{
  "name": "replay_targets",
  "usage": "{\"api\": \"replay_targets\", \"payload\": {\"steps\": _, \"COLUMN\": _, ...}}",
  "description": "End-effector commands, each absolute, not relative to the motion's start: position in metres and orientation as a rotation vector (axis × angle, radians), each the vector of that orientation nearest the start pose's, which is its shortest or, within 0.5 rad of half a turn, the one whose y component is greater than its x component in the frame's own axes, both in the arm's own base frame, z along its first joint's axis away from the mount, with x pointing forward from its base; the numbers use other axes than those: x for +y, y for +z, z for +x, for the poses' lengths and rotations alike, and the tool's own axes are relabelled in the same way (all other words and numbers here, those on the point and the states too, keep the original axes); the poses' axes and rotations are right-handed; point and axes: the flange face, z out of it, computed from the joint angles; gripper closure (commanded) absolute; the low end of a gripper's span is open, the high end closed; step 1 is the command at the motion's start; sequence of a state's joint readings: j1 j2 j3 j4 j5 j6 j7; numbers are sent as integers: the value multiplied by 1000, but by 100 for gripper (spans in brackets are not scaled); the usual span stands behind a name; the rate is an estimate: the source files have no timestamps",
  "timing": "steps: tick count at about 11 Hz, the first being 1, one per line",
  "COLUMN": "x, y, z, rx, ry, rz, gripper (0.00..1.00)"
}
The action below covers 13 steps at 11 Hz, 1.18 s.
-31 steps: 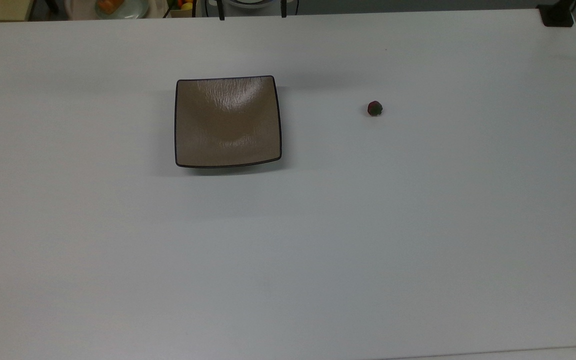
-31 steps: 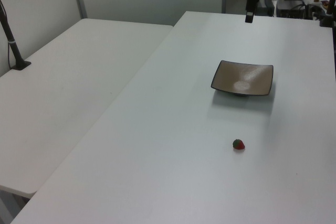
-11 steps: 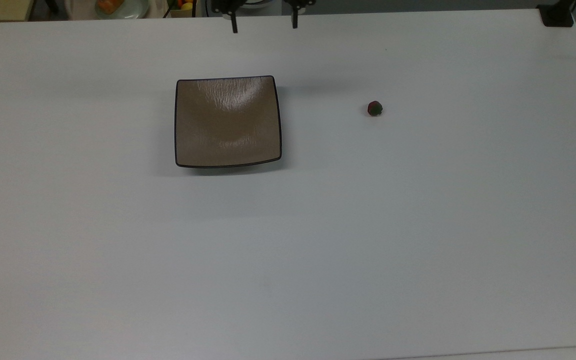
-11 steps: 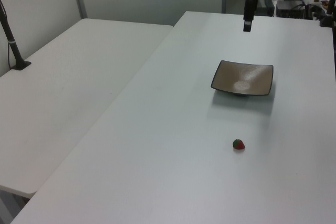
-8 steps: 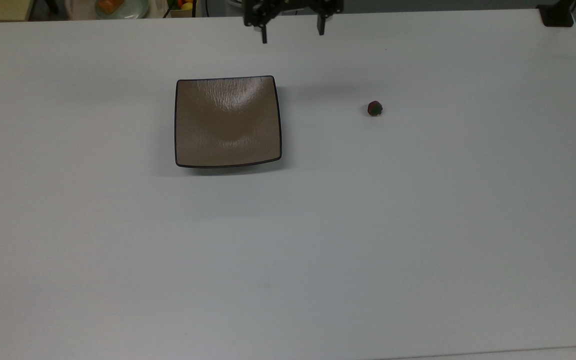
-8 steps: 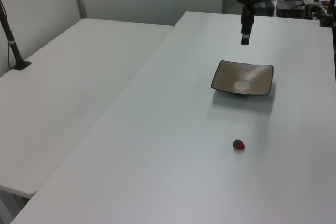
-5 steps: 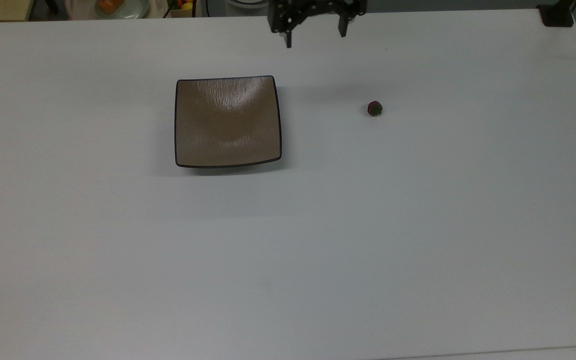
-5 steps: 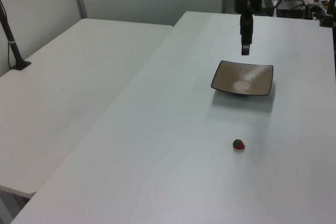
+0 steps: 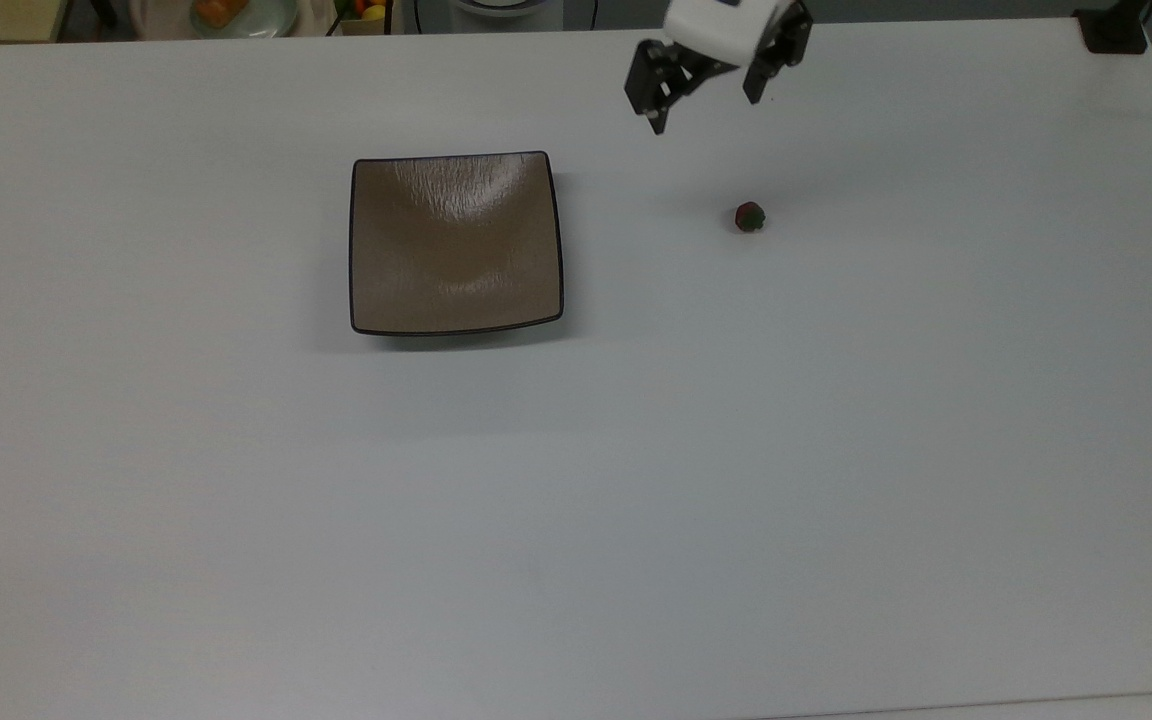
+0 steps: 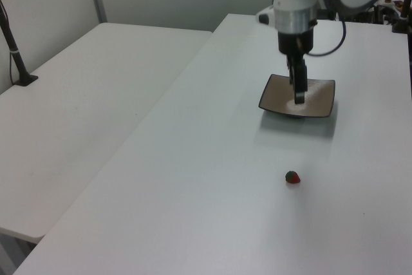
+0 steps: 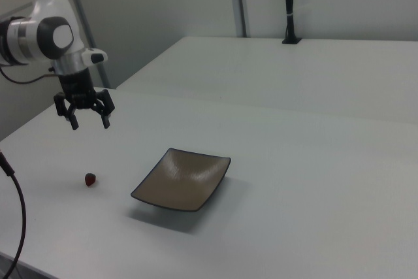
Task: Strawberries on a ceramic plate
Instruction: 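Move the open gripper over the red strawberry, then lower the gripper onto the strawberry and close the fingers on it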
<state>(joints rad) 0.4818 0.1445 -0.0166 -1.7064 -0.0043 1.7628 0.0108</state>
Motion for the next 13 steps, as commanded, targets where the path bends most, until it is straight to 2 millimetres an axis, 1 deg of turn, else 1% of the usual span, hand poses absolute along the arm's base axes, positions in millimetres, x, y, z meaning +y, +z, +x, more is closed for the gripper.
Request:
{"api": "replay_targets", "payload": {"steps": 1, "x": 289, "y": 455, "z": 534, "rx": -735, "ry": 187, "rz": -3084, "gripper": 0}}
{"api": "replay_targets", "payload": {"steps": 2, "x": 296, "y": 445, "z": 535, "rx": -745, "ry": 176, "rz": -3077, "gripper": 0}}
{"api": "replay_targets", "payload": {"steps": 3, "x": 302, "y": 432, "z": 530, "rx": -747, "ry": 173, "rz": -3072, "gripper": 0}}
{"api": "replay_targets", "payload": {"steps": 4, "x": 304, "y": 421, "z": 529, "rx": -703, "ry": 148, "rz": -3078, "gripper": 0}}
{"api": "replay_targets", "payload": {"steps": 5, "x": 310, "y": 410, "z": 523, "rx": -663, "ry": 130, "rz": -3084, "gripper": 0}}
{"api": "replay_targets", "payload": {"steps": 6, "x": 321, "y": 398, "z": 514, "rx": -630, "ry": 113, "rz": -3085, "gripper": 0}}
{"api": "replay_targets", "payload": {"steps": 7, "x": 325, "y": 379, "z": 506, "rx": -603, "ry": 106, "rz": -3094, "gripper": 0}}
{"api": "replay_targets", "payload": {"steps": 8, "x": 333, "y": 366, "z": 500, "rx": -582, "ry": 90, "rz": -3094, "gripper": 0}}
{"api": "replay_targets", "payload": {"steps": 9, "x": 339, "y": 351, "z": 497, "rx": -543, "ry": 81, "rz": -3101, "gripper": 0}}
{"api": "replay_targets", "payload": {"steps": 10, "x": 340, "y": 338, "z": 498, "rx": -521, "ry": 65, "rz": -3115, "gripper": 0}}
{"api": "replay_targets", "payload": {"steps": 12, "x": 348, "y": 319, "z": 487, "rx": -560, "ry": 3, "rz": -3132, "gripper": 0}}
{"api": "replay_targets", "payload": {"steps": 13, "x": 347, "y": 312, "z": 483, "rx": -573, "ry": -22, "rz": -3146, "gripper": 0}}
